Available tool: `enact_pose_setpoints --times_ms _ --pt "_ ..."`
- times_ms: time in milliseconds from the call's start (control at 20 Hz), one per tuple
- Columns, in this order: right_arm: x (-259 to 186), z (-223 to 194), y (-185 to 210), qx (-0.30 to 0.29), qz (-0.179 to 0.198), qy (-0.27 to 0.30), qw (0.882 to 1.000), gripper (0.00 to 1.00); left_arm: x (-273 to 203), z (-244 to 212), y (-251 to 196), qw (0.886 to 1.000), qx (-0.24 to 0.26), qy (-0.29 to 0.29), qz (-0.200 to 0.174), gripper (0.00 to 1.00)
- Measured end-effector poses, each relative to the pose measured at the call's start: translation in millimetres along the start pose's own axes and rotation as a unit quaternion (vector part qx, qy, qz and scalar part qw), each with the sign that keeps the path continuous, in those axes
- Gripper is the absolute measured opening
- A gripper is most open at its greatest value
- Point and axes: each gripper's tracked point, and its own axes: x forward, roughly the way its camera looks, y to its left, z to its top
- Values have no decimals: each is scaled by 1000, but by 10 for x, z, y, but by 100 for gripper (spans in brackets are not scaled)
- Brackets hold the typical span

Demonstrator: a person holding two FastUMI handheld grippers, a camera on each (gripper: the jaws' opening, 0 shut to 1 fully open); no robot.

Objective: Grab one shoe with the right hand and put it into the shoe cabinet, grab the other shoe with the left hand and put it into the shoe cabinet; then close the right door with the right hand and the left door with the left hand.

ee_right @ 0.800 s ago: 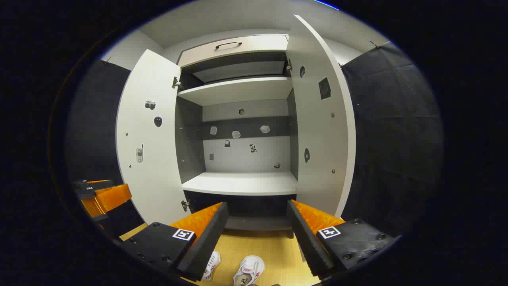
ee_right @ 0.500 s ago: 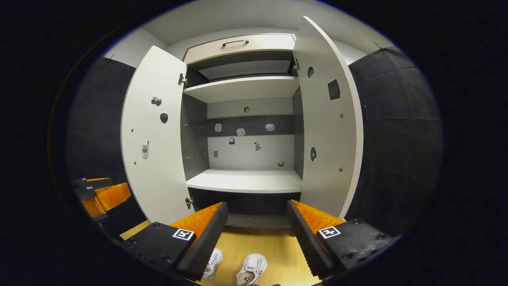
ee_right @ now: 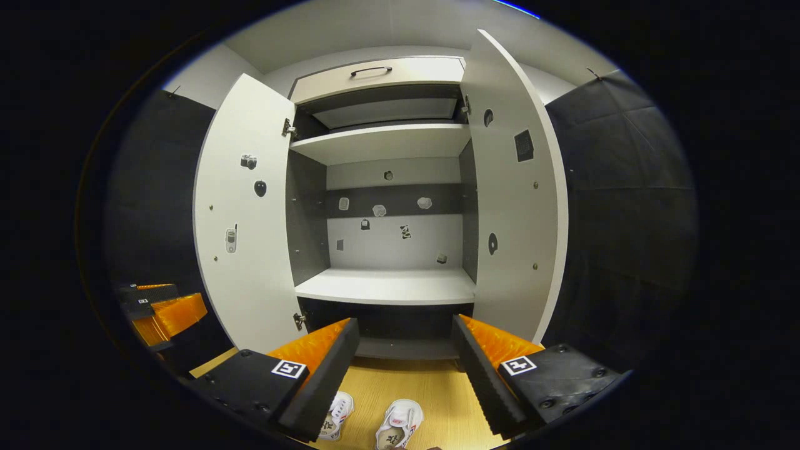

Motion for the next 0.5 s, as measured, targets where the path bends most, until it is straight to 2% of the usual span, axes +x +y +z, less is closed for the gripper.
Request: enact_pose_setpoints --times_ms 500 --pt "-19 -32 -126 -14 -26 0 1000 97 143 -133 -24 1000 0 9 -25 96"
